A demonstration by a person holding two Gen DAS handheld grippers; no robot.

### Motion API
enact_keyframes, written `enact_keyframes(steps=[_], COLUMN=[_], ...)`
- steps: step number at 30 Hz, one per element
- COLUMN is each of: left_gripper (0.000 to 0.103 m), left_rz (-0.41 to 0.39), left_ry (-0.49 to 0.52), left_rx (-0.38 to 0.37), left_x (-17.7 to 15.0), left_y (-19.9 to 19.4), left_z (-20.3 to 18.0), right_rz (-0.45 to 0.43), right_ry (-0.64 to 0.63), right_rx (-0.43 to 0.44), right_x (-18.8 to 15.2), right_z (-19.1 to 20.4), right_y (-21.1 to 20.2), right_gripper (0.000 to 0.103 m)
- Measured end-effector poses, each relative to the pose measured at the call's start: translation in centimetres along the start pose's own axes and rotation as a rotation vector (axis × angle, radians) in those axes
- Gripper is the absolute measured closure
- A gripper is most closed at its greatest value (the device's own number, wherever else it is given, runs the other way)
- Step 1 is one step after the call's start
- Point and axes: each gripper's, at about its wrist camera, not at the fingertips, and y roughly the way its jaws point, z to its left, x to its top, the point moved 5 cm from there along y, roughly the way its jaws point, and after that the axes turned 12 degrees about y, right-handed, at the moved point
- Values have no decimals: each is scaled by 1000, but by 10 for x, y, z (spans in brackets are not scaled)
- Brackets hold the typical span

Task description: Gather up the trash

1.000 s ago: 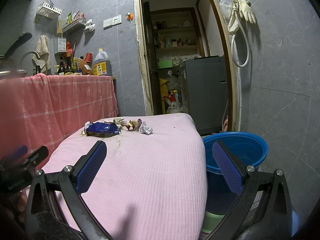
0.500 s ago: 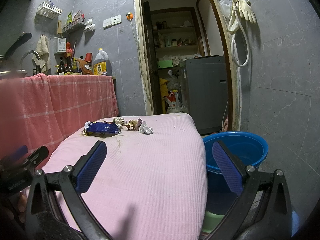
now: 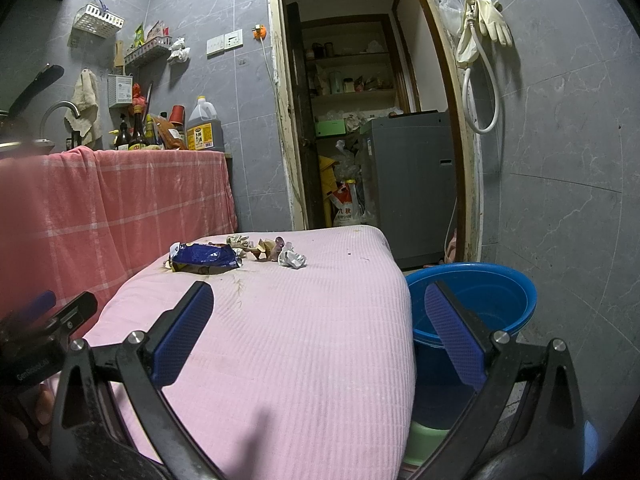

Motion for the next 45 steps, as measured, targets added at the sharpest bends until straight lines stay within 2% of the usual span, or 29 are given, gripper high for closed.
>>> enact_keyframes(steps=[45], left_gripper=[2], left_rz=[17], left_ry=[12], left_rx=[17], left_x=[-5], left_y=[6], left_z=[-2], right_rz=[9], right_ry=[13], right_rx=[-6], right_x=[0], right_z=[-1], right_y=[3], right_gripper=[0])
